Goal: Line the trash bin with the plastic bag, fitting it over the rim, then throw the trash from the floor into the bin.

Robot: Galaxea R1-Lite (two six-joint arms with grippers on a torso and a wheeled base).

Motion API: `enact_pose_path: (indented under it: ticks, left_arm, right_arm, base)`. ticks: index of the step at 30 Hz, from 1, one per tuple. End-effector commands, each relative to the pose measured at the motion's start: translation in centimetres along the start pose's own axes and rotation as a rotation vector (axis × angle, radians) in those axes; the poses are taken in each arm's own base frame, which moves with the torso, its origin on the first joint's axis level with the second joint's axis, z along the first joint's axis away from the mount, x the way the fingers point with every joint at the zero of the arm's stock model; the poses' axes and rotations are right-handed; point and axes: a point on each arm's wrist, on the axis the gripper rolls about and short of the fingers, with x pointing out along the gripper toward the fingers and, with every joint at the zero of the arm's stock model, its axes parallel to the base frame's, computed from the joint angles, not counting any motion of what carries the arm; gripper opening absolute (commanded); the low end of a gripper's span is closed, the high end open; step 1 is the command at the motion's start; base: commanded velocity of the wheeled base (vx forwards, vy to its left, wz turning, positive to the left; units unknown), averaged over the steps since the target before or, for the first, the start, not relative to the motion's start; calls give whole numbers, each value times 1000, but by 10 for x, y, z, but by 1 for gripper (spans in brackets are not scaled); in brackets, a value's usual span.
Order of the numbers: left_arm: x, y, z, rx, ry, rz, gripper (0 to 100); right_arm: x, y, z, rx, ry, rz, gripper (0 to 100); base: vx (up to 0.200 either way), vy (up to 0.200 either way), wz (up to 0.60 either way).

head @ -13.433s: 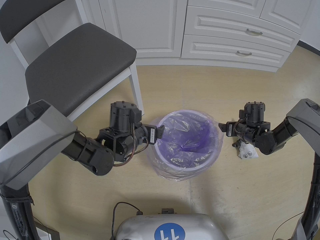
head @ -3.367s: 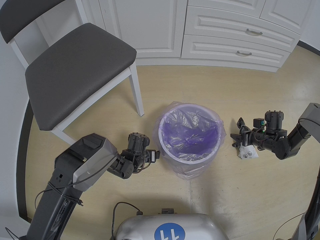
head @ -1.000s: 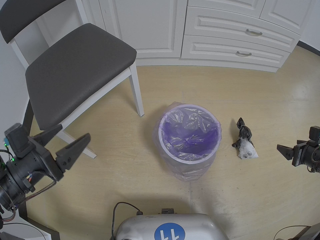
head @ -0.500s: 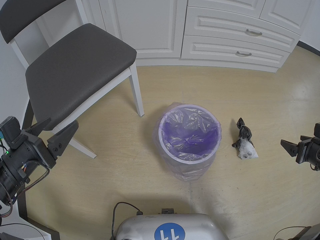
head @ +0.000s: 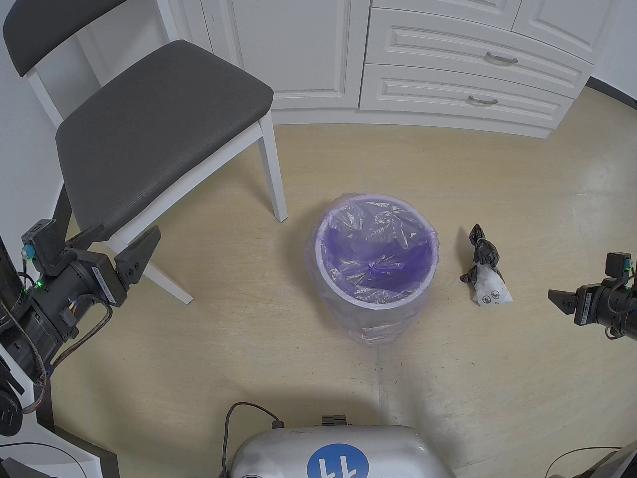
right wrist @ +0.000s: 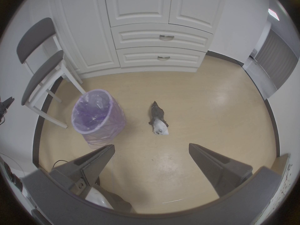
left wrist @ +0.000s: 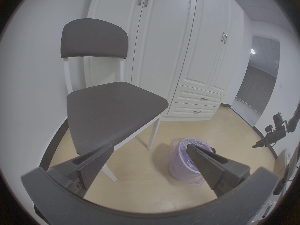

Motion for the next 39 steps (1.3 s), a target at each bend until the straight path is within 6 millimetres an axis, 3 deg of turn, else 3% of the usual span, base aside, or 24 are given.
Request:
enact_pose_path:
  ticks: [1, 3, 4, 5, 7, 8, 9, 13, 18, 27, 39]
  left_arm:
    - [7, 12, 2, 16, -23, 61, 100]
    - [7, 16, 3, 31, -34, 81, 100]
    - [7, 16, 3, 31, -34, 81, 100]
    - [7, 19, 4, 53, -37, 96, 100]
    - [7, 21, 4, 74, -35, 107, 100]
    - [7, 21, 4, 74, -35, 107, 100]
    - [7, 22, 4, 80, -44, 113, 100]
    - [6, 21, 12, 70, -149, 107, 100]
    - [9, 21, 9, 75, -223, 91, 100]
    - [16, 25, 1, 76, -223, 76, 100]
    - [23, 30, -3, 86, -273, 95, 100]
  right_arm:
    - [56, -10, 3, 22, 86, -45, 100]
    - [84, -10, 9, 21, 95, -47, 100]
    - [84, -10, 9, 21, 95, -47, 100]
    - [113, -7, 17, 17, 100, -39, 100]
    - [134, -7, 24, 17, 100, -34, 100]
    - [134, -7, 24, 17, 100, -34, 100]
    - [156, -6, 31, 17, 92, -33, 100]
    - [198, -4, 36, 29, 83, -26, 100]
    - [214, 1, 32, 39, 98, -16, 100]
    - [244, -11, 26, 111, 86, -13, 100]
    - [317, -25, -28, 148, 43, -21, 100]
  base:
    - [0, 0, 0]
    - [0, 0, 0]
    - [0, 0, 0]
    - [0, 0, 0]
    - [0, 0, 0]
    - [0, 0, 0]
    - [0, 0, 0]
    - [0, 0, 0]
    - [80, 0, 0]
    - [156, 0, 0]
    - [0, 0, 0]
